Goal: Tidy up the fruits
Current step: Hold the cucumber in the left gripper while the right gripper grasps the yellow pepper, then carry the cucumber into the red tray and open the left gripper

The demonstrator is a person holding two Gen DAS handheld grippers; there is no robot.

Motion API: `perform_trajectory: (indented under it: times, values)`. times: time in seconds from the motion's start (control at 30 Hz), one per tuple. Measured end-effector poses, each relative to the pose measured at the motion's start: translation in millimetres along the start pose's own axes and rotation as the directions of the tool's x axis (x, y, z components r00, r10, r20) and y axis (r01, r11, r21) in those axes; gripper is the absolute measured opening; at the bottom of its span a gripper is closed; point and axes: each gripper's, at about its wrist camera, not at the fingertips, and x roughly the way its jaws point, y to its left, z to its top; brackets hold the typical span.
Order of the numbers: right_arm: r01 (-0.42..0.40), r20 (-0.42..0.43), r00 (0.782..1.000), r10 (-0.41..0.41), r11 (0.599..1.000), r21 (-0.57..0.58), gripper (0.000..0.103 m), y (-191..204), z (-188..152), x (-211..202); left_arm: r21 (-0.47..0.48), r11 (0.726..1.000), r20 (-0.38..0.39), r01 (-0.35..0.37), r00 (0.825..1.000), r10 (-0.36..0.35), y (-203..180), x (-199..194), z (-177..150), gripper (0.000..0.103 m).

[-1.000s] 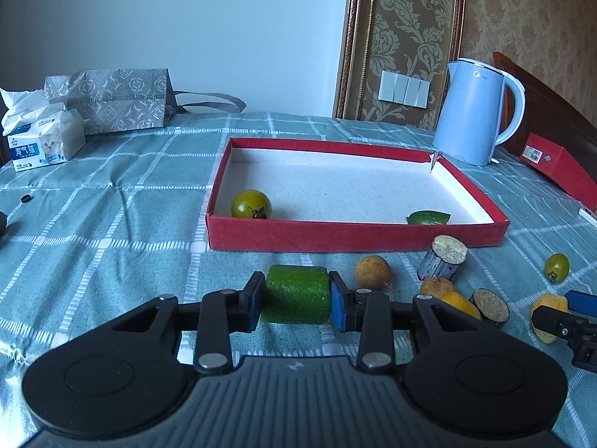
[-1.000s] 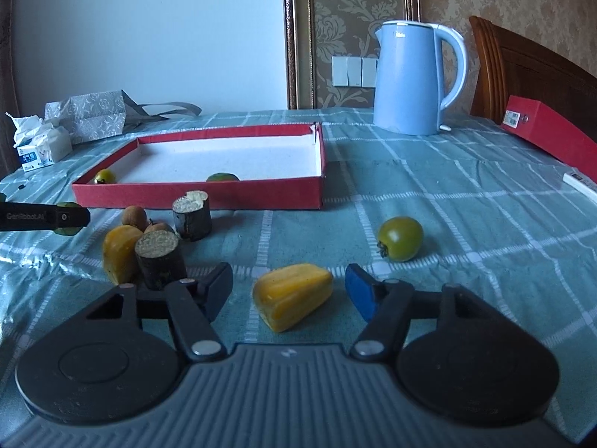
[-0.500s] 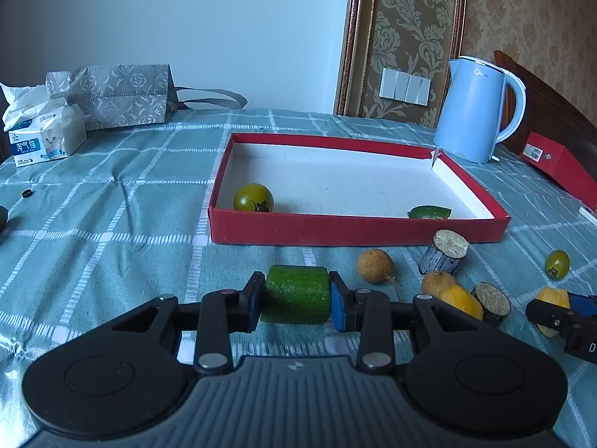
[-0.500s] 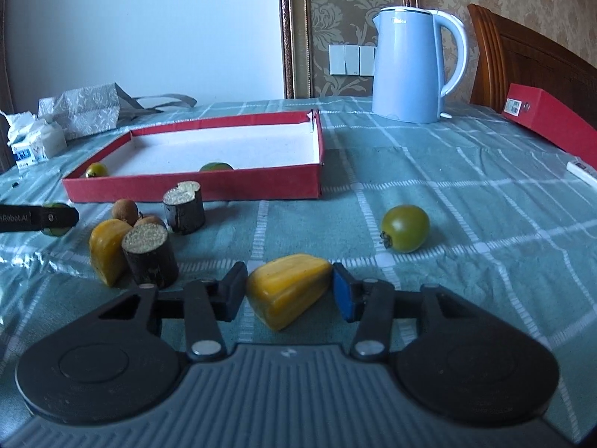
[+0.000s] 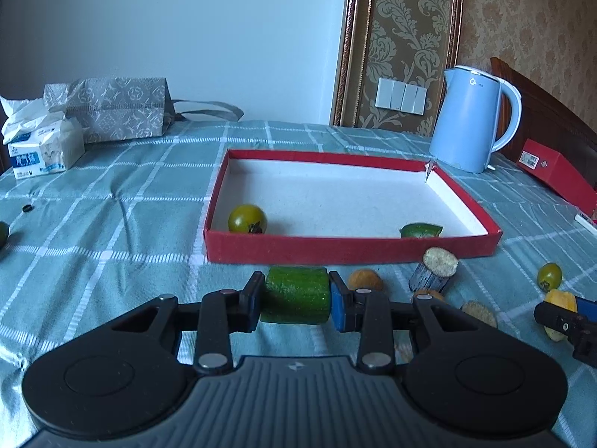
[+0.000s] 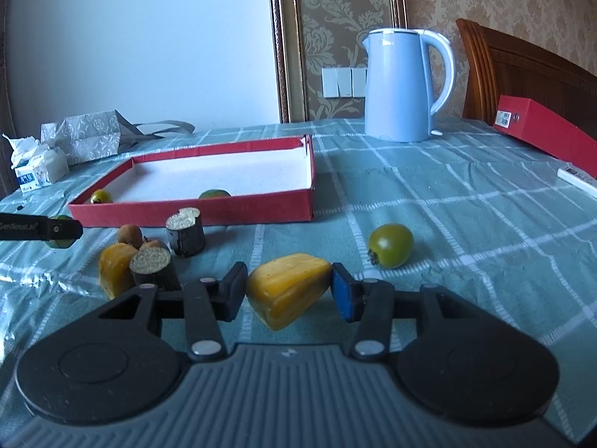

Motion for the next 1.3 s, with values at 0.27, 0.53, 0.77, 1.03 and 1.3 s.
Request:
perform_trajectory:
  times: [0.27, 0.53, 0.77, 1.03, 1.3]
  values:
    - [-0.006, 0.044, 0.999, 0.007, 1.000, -0.023, 0.046, 5, 4, -12, 0.020, 1.000, 0.024, 0.005, 1.000, -0.006, -13, 8, 18, 0.035]
    - [-0.020, 0.031, 0.999, 0.020, 0.999, -0.026, 0.046, 5, 6, -9, 0.010, 1.000, -0.008, -0.005, 1.000, 0.006, -20, 38, 38, 0.035]
    - [-0.017, 0.024, 1.000, 0.018, 1.000, -0.023, 0.046, 3, 7, -3, 0.037, 0.997, -0.006, -0.068, 0.998, 0.069, -30, 73, 62, 0.035]
    - [-0.014, 0.011, 1.000, 0.014, 1.000, -0.022, 0.046, -1, 10, 4, 0.015, 0.993, -0.079, -0.115, 0.990, 0.116, -32, 119, 65, 0.035]
    - [-0.014, -0.010, 1.000, 0.013, 1.000, -0.023, 0.046, -2, 10, 12, 0.026, 0.990, -0.075, -0.137, 0.988, 0.139, -33, 130, 57, 0.036]
